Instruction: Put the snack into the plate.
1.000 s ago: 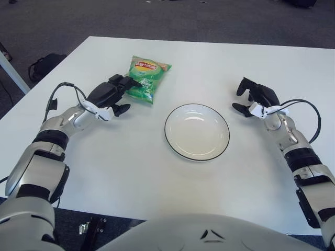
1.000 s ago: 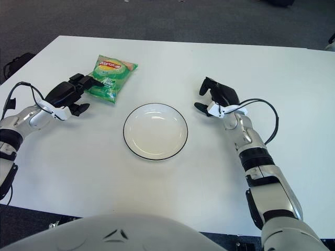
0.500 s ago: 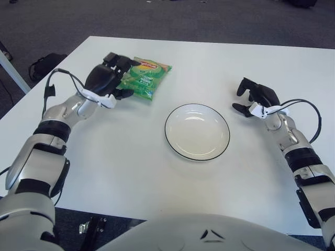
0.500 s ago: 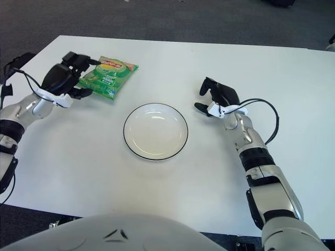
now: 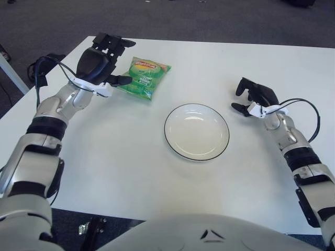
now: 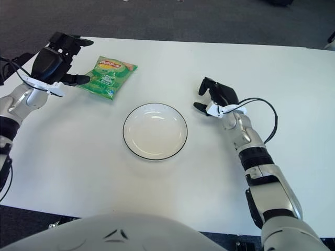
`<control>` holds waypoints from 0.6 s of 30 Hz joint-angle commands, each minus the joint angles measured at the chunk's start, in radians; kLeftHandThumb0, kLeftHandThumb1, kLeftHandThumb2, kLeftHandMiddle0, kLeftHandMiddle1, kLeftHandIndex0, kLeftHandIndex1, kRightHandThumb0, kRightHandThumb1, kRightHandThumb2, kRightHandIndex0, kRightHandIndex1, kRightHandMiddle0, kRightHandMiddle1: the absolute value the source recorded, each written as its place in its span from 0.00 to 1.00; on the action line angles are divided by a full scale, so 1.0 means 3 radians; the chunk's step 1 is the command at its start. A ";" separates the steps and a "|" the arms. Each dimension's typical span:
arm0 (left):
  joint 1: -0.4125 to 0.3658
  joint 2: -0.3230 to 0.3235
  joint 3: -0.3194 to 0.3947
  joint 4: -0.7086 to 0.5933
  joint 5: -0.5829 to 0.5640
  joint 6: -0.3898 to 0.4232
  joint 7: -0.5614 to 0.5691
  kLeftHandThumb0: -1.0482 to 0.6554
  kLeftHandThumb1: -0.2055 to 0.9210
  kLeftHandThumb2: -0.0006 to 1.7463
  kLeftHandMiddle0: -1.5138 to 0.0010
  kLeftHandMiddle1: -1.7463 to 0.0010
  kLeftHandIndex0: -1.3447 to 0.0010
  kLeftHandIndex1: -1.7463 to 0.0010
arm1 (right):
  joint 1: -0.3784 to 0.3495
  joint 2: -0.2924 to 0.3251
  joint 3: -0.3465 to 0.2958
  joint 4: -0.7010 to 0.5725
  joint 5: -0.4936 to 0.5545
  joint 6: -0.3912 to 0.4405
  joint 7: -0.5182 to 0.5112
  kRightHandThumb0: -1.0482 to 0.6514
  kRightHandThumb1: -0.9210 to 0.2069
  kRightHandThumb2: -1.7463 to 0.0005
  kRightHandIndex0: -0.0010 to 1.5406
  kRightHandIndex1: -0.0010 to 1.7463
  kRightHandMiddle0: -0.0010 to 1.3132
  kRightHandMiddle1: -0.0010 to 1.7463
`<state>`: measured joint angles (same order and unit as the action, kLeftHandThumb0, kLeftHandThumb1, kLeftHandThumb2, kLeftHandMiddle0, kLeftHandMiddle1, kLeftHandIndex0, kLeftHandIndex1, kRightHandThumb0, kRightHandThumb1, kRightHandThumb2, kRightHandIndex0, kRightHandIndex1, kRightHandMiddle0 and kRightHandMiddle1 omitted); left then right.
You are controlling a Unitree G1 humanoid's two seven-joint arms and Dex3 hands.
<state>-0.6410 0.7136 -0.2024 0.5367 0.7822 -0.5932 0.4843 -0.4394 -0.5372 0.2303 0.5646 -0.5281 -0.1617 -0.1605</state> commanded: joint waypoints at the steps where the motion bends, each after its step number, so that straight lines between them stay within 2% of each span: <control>1: 0.0154 -0.0045 0.0102 -0.0409 0.0158 0.0560 -0.0111 0.26 0.81 0.48 0.85 0.36 1.00 0.30 | 0.0300 0.0086 0.0142 0.0230 -0.0058 0.0134 0.0155 0.61 0.39 0.41 0.38 0.83 0.28 1.00; 6: 0.0196 -0.0294 0.0090 -0.0718 0.0233 0.1186 -0.0305 0.23 0.85 0.46 0.87 0.23 1.00 0.27 | 0.0284 0.0083 0.0146 0.0265 -0.0062 0.0119 0.0159 0.61 0.40 0.40 0.38 0.84 0.28 1.00; 8: 0.0192 -0.0373 0.0069 -0.0781 0.0250 0.1361 -0.0365 0.21 0.89 0.43 0.89 0.15 1.00 0.26 | 0.0277 0.0083 0.0148 0.0277 -0.0063 0.0117 0.0160 0.61 0.40 0.40 0.38 0.84 0.28 1.00; 11: 0.0110 -0.0608 -0.0008 -0.0873 0.0303 0.1760 -0.0554 0.18 0.96 0.39 0.91 0.09 1.00 0.27 | 0.0271 0.0084 0.0154 0.0279 -0.0065 0.0123 0.0170 0.61 0.40 0.40 0.38 0.84 0.27 1.00; 12: 0.0041 -0.0721 -0.0046 -0.0836 0.0309 0.1905 -0.0630 0.18 0.97 0.38 0.92 0.09 1.00 0.27 | 0.0267 0.0084 0.0159 0.0280 -0.0068 0.0128 0.0176 0.61 0.40 0.40 0.38 0.84 0.27 1.00; 14: -0.0047 -0.0856 -0.0099 -0.0780 0.0317 0.2093 -0.0725 0.16 0.99 0.39 0.94 0.17 1.00 0.29 | 0.0262 0.0085 0.0167 0.0283 -0.0075 0.0134 0.0182 0.61 0.39 0.41 0.38 0.84 0.27 1.00; 18: -0.0202 -0.1063 -0.0220 -0.0638 0.0402 0.2439 -0.0868 0.13 1.00 0.42 0.95 0.26 1.00 0.31 | 0.0256 0.0088 0.0180 0.0279 -0.0087 0.0146 0.0183 0.61 0.38 0.42 0.37 0.84 0.27 1.00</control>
<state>-0.6451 0.4350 -0.2411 0.3160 0.8764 0.0649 0.2610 -0.4478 -0.5426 0.2358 0.5822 -0.5349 -0.1616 -0.1663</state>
